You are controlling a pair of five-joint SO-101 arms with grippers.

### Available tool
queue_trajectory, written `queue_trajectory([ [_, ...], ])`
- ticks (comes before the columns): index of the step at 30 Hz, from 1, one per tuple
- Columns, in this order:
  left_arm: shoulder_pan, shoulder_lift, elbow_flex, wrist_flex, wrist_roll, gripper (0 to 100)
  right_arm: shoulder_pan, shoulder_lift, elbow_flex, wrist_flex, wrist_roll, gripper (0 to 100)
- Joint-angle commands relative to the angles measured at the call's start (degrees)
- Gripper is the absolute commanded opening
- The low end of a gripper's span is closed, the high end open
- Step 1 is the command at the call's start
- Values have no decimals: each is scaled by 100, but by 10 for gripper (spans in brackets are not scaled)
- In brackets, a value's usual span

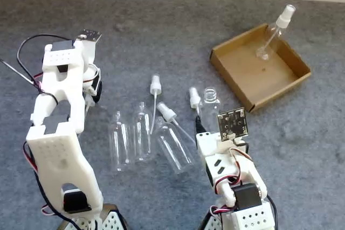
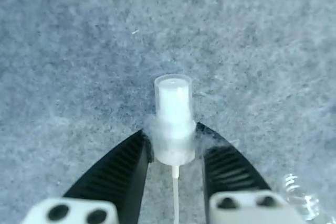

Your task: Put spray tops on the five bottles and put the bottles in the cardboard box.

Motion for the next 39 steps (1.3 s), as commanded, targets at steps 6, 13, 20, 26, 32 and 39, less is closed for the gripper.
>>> queue_trajectory([
  [6, 171, 576, -233, -563, -35, 18, 66, -57, 681, -189, -35, 142],
  [13, 171, 664, -391, -563, -35, 18, 66, -57, 681, -189, -35, 142],
  [20, 171, 664, -382, -563, -35, 18, 66, -57, 681, -189, -35, 142],
  [26, 180, 664, -382, -563, -35, 18, 66, -57, 681, -189, -35, 142],
  [32, 180, 664, -382, -563, -35, 18, 66, -57, 681, -189, -35, 142],
  [39, 365, 673, -374, -563, -35, 18, 66, -48, 681, -171, -35, 142],
])
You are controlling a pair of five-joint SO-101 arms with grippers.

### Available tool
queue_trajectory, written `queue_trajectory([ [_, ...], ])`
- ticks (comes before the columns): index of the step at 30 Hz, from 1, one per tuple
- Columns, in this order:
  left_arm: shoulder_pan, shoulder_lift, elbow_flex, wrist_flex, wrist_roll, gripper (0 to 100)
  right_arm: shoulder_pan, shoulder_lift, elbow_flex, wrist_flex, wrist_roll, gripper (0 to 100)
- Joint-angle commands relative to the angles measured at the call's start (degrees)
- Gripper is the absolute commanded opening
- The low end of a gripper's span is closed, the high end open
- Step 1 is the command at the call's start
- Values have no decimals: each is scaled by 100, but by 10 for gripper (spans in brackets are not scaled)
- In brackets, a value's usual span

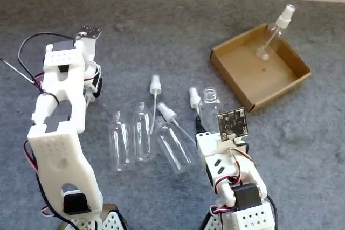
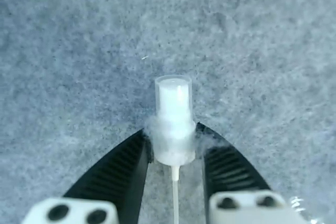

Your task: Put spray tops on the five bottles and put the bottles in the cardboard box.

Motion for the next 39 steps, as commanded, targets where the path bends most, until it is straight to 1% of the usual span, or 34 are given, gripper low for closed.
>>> queue_trajectory([
  [1, 321, 75, -127, -176, -35, 18, 66, -48, 681, -136, -35, 142],
  [39, 347, 84, -127, -176, -35, 18, 66, -101, 681, -48, -35, 142],
])
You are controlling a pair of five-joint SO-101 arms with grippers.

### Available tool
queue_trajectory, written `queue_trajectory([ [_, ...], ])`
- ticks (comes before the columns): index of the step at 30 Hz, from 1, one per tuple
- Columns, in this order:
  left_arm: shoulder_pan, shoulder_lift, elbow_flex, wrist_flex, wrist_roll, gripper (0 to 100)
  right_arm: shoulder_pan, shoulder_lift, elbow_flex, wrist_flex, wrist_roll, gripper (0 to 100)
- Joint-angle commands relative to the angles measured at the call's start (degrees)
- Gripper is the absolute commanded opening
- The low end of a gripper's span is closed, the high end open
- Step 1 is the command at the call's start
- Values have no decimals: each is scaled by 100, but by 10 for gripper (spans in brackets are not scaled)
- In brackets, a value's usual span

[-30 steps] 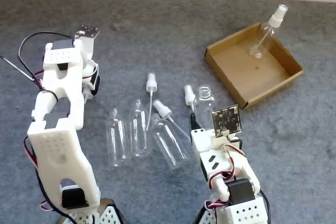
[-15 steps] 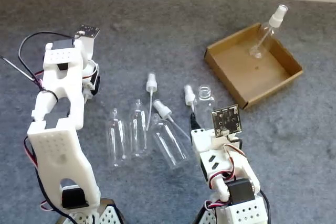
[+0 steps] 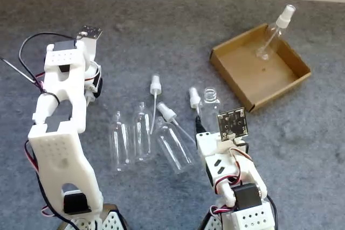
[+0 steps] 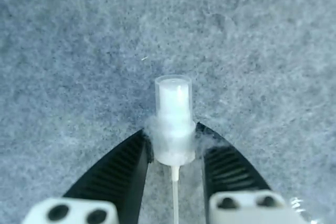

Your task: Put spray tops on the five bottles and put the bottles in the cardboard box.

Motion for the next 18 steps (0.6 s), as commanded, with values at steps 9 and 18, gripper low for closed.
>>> queue_trajectory([
  [9, 163, 48, -127, -176, -35, 18, 66, -101, 681, -48, -35, 142],
  [18, 259, -84, -198, 114, -35, 16, 66, -101, 681, -48, -35, 142],
])
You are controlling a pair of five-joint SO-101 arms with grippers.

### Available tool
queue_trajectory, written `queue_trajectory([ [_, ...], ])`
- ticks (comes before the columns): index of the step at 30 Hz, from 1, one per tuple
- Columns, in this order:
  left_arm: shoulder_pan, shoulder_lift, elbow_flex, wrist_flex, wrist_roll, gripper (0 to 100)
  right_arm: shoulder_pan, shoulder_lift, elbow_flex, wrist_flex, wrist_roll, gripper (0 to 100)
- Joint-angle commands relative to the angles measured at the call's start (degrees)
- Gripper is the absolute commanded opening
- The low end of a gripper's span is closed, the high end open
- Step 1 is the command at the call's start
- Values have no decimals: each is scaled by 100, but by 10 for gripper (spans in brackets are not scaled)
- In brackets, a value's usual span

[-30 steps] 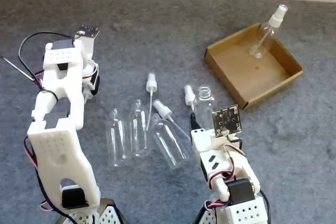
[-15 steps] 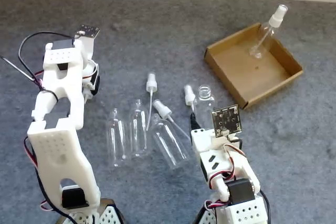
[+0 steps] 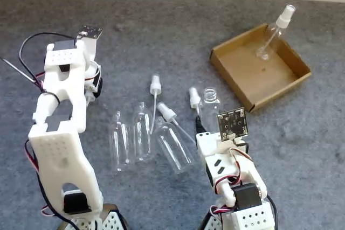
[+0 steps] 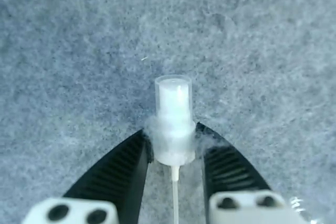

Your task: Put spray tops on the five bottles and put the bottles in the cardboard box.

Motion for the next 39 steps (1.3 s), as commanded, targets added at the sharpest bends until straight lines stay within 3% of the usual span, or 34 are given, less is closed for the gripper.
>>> queue_trajectory([
  [1, 277, -207, -110, 44, -35, 15, 66, -101, 681, -48, -35, 142],
  [17, 391, -2000, 1059, 167, 229, 18, 57, -101, 681, -48, -35, 142],
  [27, 400, -3046, 2044, -466, 237, 18, 57, -101, 681, -48, -35, 142],
  [39, 637, -4426, 3758, -1899, 237, 18, 48, -101, 681, -48, -26, 142],
])
